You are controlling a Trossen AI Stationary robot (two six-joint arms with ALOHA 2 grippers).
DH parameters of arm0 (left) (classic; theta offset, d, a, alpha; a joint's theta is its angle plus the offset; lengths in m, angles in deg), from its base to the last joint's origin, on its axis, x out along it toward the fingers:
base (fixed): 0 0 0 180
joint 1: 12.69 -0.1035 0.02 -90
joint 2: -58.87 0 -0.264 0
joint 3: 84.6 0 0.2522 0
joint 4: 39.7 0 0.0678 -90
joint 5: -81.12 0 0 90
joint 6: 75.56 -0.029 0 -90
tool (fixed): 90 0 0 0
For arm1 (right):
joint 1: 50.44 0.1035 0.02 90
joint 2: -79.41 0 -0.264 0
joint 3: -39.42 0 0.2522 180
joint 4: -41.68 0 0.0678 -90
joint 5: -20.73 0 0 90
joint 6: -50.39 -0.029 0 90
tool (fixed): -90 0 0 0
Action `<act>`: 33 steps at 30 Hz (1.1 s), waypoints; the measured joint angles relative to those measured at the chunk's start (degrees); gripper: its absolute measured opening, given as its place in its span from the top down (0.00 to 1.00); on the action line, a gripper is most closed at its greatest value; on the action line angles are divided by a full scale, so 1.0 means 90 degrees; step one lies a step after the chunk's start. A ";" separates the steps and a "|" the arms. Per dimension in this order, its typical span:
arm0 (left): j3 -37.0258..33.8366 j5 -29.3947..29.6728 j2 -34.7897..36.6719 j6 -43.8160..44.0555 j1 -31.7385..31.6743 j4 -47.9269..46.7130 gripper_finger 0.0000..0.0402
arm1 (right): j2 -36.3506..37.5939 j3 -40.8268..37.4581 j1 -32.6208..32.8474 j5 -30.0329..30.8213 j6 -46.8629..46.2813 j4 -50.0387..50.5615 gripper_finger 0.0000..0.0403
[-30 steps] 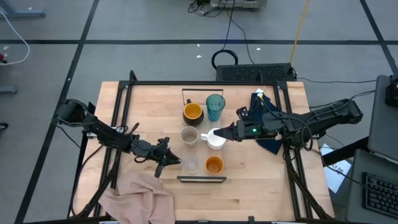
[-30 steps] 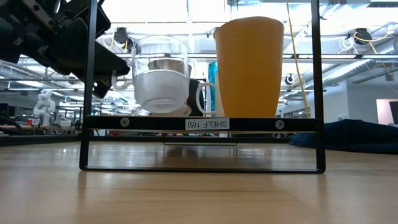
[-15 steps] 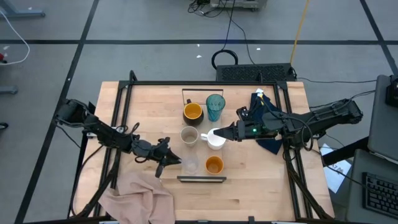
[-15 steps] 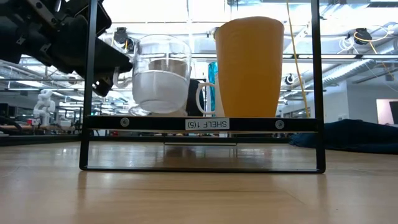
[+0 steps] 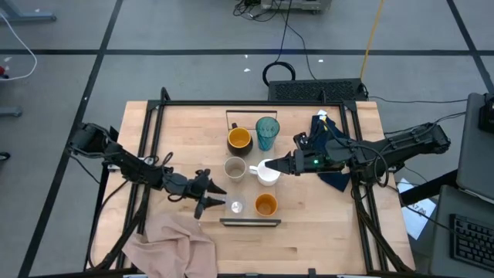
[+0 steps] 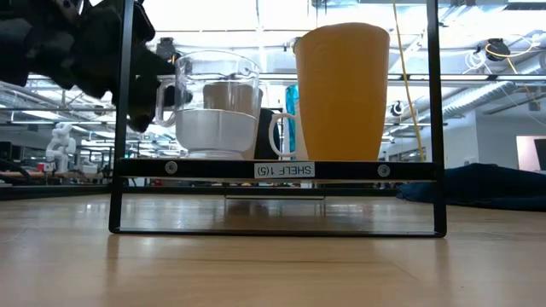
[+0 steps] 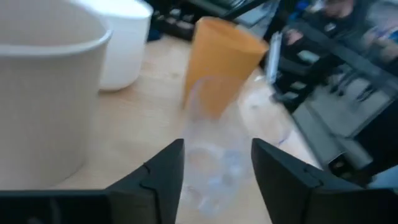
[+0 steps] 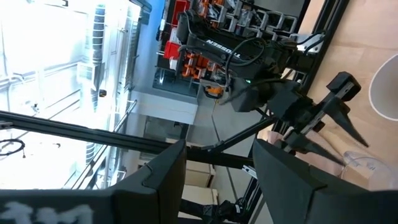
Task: Stack small to large cups/mugs on shelf
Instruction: Put the transparent mug on the shelf, then return to Home Position
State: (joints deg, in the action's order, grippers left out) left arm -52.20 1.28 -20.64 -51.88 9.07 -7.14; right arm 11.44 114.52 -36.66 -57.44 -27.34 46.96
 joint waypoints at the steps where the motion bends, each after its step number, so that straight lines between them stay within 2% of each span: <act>1: 0.0000 -0.0098 0.0000 0.0041 0.0000 0.0104 0.52 | 0.0000 0.0000 0.0000 -0.0004 0.0000 0.0008 0.56; 5: 0.0000 -0.0466 0.0002 0.0056 0.0002 0.0200 0.49 | 0.0000 0.0000 0.0000 -0.0014 0.0021 0.0011 0.56; 11: 0.0000 -0.0556 0.0019 0.0128 0.0007 0.0197 0.50 | 0.0000 0.0000 0.0000 -0.0020 0.0126 0.0012 0.56; 17: -0.0005 -0.0563 0.0573 0.0390 0.0007 0.0190 0.53 | 0.0000 0.0000 0.0000 -0.0024 0.0769 -0.0003 0.56; 21: -0.0002 -0.0457 0.1170 0.0607 0.0007 0.0204 0.55 | 0.0000 0.0000 0.0000 -0.0021 0.1647 -0.0035 0.56; 26: -0.0005 -0.0438 0.2297 0.0619 0.0007 0.0218 0.59 | 0.0000 0.0000 -0.0014 0.0005 0.2633 -0.0136 0.56; 29: -0.0005 -0.0371 0.3078 0.0530 0.0007 0.0219 0.62 | -0.0002 0.0000 -0.0023 0.0028 0.3539 -0.0648 0.56; 33: -0.0005 0.0130 0.4061 0.0379 0.0007 0.0215 0.69 | -0.0002 0.0000 -0.0039 0.0212 0.5172 -0.1584 0.56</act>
State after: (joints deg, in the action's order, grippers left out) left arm -52.25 2.45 15.91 -48.46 9.13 -5.20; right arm 11.42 114.53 -37.01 -55.54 19.21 32.71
